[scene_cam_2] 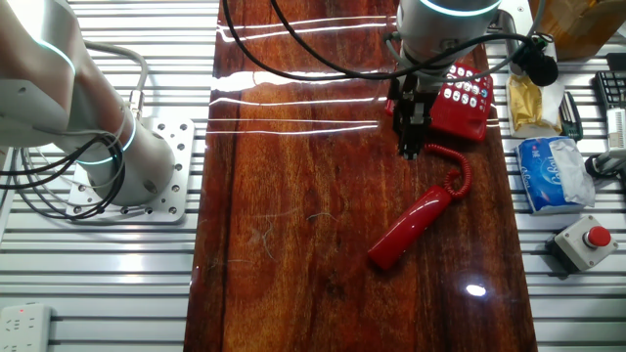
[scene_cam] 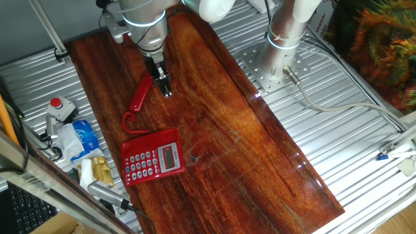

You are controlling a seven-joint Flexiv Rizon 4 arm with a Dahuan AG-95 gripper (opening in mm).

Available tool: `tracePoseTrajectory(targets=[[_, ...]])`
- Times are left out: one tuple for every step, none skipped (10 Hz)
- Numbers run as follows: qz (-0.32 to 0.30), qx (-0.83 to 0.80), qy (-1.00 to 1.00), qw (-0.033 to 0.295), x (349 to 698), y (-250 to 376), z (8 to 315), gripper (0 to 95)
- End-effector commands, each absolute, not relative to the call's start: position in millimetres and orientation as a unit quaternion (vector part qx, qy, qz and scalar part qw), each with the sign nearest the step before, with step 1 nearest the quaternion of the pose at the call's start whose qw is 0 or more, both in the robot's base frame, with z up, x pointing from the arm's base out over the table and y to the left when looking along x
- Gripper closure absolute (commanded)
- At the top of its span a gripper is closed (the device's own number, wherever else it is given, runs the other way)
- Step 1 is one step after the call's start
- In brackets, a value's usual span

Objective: Place the handset of the telephone on the corresponding phone cradle

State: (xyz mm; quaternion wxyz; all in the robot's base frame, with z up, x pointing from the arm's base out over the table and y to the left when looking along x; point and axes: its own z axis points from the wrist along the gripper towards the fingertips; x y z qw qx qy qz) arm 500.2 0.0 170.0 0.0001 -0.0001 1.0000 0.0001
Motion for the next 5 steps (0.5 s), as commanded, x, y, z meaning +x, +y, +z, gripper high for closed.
tracePoseTrajectory(targets=[[-0.060,-0.055,0.996,0.042,500.0,0.0,170.0,0.0],[-0.068,-0.056,0.995,0.036,500.0,0.0,170.2,95.0],[-0.057,-0.066,0.996,0.007,499.9,0.1,170.4,95.0],[-0.058,-0.072,0.996,0.005,499.9,0.1,170.5,95.0],[-0.060,-0.083,0.995,0.003,499.9,0.1,170.5,95.0]])
